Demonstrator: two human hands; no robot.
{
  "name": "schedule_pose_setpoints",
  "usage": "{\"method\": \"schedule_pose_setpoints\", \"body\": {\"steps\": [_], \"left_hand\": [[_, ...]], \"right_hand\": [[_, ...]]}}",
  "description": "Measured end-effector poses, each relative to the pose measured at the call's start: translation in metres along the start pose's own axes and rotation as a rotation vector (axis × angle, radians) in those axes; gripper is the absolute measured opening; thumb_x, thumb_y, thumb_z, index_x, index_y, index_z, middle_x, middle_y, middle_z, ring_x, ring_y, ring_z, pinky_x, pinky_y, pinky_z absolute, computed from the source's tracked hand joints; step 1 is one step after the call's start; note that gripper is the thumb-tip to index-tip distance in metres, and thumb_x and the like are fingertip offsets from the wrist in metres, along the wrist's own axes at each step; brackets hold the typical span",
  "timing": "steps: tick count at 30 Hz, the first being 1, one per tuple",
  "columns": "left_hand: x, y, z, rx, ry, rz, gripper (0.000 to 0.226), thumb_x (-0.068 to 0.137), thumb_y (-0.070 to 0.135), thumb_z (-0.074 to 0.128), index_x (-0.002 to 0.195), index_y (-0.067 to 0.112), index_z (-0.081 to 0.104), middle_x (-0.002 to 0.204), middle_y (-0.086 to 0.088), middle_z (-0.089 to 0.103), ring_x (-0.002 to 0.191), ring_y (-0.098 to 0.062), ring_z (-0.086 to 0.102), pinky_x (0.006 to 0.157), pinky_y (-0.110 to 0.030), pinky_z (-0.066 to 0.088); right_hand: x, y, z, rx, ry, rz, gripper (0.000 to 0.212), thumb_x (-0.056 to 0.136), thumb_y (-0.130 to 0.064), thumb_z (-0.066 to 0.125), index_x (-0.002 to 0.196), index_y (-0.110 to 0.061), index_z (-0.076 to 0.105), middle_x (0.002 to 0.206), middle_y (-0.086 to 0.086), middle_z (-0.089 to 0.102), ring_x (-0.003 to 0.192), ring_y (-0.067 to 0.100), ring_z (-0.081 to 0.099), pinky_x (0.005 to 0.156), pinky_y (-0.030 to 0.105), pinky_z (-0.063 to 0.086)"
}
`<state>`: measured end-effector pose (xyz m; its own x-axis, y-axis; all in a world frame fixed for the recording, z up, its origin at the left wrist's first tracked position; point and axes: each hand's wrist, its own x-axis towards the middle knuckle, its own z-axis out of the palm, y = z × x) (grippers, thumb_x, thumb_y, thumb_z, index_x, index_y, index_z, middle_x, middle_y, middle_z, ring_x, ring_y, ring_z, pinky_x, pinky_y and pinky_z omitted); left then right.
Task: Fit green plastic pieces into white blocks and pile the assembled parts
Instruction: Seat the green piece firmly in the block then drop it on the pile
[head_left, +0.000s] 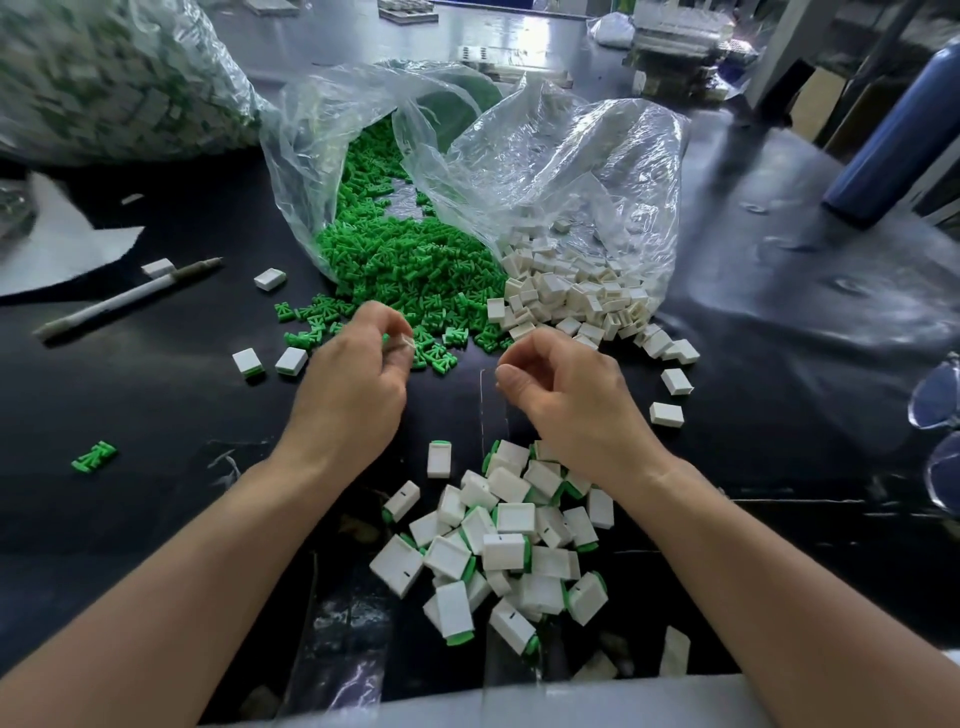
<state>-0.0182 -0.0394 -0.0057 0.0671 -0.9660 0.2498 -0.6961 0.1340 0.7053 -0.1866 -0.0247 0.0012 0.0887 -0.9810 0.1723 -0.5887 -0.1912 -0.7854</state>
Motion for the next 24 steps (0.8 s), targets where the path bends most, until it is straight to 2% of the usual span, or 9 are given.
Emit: {"method": "schedule_pose_setpoints", "body": {"steps": [3,5,9,12,14,16,19,22,24], "left_hand": [[0.001,-0.001,0.004,0.124,-0.164,-0.021,0.008,0.095,0.016,0.046,0.101,0.016,0.051,0.118,-0.009,0.061,0.1,-0.028,0.054,0.08,-0.033,0.04],[-0.001,0.002,0.004,0.123,-0.263,0.027,0.008,0.095,0.016,0.045,0.101,0.014,0.051,0.121,-0.011,0.061,0.108,-0.029,0.054,0.088,-0.041,0.043],[-0.007,0.009,0.005,0.027,-0.393,0.145,0.003,0.094,0.012,0.048,0.096,0.013,0.051,0.117,-0.012,0.063,0.11,-0.028,0.055,0.087,-0.044,0.044],[-0.009,0.009,0.006,-0.048,-0.356,0.162,0.004,0.092,0.011,0.053,0.094,0.013,0.055,0.111,-0.009,0.066,0.103,-0.026,0.059,0.085,-0.037,0.044],[-0.008,0.01,0.004,-0.131,-0.266,0.131,0.006,0.09,0.011,0.057,0.09,0.017,0.059,0.111,0.003,0.066,0.096,-0.024,0.061,0.084,-0.031,0.045],[-0.006,0.011,0.001,-0.213,-0.2,0.086,0.013,0.088,0.013,0.06,0.085,0.025,0.06,0.106,0.01,0.065,0.094,-0.026,0.063,0.087,-0.036,0.048],[-0.005,0.012,-0.001,-0.3,-0.13,0.029,0.016,0.087,0.012,0.062,0.082,0.027,0.062,0.091,-0.001,0.07,0.086,-0.021,0.064,0.083,-0.04,0.052],[-0.007,0.015,-0.003,-0.459,-0.146,-0.04,0.016,0.085,0.006,0.064,0.081,0.022,0.065,0.08,-0.008,0.07,0.072,-0.017,0.066,0.069,-0.028,0.054],[-0.011,0.02,-0.004,-0.571,-0.201,-0.093,0.018,0.082,0.002,0.064,0.081,0.02,0.065,0.077,-0.006,0.07,0.067,-0.01,0.066,0.061,-0.019,0.054]], "right_hand": [[0.001,0.0,-0.001,-0.051,0.005,0.003,0.009,0.087,-0.021,0.06,0.079,-0.024,0.056,0.068,-0.012,0.056,0.065,0.002,0.05,0.064,0.018,0.04],[0.002,0.001,-0.002,-0.077,0.008,0.001,0.009,0.087,-0.022,0.06,0.08,-0.024,0.056,0.068,-0.012,0.056,0.064,0.002,0.05,0.065,0.02,0.04],[0.003,0.002,-0.004,-0.135,0.019,-0.007,0.005,0.087,-0.021,0.06,0.082,-0.021,0.059,0.066,-0.014,0.053,0.064,0.005,0.048,0.066,0.023,0.04],[0.004,0.004,-0.005,-0.198,0.03,-0.008,0.007,0.087,-0.018,0.059,0.089,-0.017,0.066,0.074,-0.01,0.056,0.076,0.013,0.054,0.074,0.027,0.044],[0.005,0.006,-0.005,-0.225,0.04,-0.013,0.011,0.087,-0.017,0.059,0.094,-0.017,0.068,0.083,-0.007,0.058,0.084,0.015,0.056,0.078,0.026,0.044],[0.006,0.008,-0.004,-0.246,0.032,-0.031,0.018,0.088,-0.016,0.058,0.104,-0.015,0.067,0.094,-0.005,0.058,0.094,0.016,0.055,0.085,0.026,0.042],[0.008,0.009,0.0,-0.32,-0.039,-0.081,0.031,0.092,-0.017,0.052,0.123,-0.017,0.058,0.115,0.0,0.054,0.112,0.017,0.045,0.092,0.024,0.033],[0.01,0.011,0.005,-0.499,-0.168,-0.162,0.038,0.095,-0.016,0.046,0.132,-0.02,0.049,0.125,0.002,0.048,0.117,0.02,0.037,0.096,0.027,0.027],[0.01,0.012,0.005,-0.547,-0.189,-0.158,0.033,0.093,-0.018,0.049,0.126,-0.019,0.055,0.122,0.001,0.049,0.115,0.021,0.038,0.094,0.027,0.027]]}}
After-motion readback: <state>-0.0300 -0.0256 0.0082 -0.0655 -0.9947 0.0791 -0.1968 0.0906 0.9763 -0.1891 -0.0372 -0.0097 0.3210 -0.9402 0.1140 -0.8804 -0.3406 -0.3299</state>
